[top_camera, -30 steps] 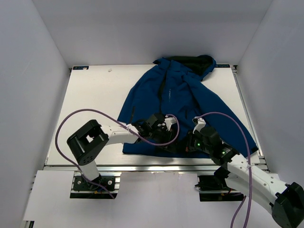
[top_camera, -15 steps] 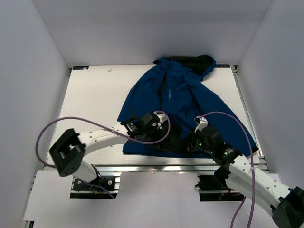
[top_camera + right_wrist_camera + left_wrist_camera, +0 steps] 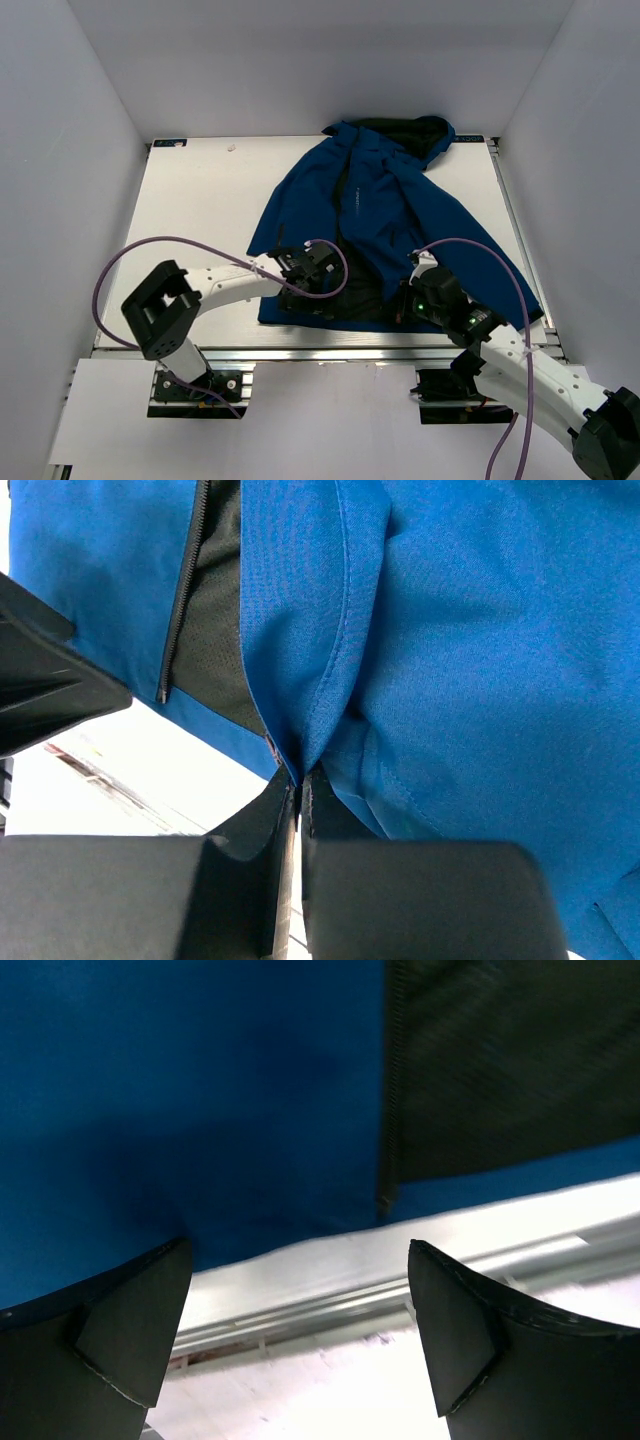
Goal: Zip up the jacket
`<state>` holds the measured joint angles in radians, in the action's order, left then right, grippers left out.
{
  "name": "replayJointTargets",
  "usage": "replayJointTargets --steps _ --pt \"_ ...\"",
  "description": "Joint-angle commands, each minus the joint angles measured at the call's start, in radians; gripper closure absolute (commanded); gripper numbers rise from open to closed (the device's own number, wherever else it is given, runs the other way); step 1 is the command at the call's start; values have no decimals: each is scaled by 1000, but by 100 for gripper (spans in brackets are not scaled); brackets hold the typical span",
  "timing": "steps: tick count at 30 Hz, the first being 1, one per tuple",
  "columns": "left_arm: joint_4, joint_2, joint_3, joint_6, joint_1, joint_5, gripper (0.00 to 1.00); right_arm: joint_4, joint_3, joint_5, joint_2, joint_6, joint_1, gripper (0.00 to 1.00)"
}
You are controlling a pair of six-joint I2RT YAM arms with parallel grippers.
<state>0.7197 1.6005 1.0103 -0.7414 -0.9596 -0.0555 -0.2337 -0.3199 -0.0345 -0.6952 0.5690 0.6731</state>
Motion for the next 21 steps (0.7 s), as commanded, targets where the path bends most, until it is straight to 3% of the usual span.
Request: replayJointTargets --steps 1,18,21 --pt "23 22 51 -6 2 -47 2 25 -4 22 -3 -4 -9 100" --pt "64 203 119 -76 -30 -159 8 25 33 28 3 17 -17 100" --pt "76 240 134 -79 -37 -168 17 27 39 28 -3 20 -18 100"
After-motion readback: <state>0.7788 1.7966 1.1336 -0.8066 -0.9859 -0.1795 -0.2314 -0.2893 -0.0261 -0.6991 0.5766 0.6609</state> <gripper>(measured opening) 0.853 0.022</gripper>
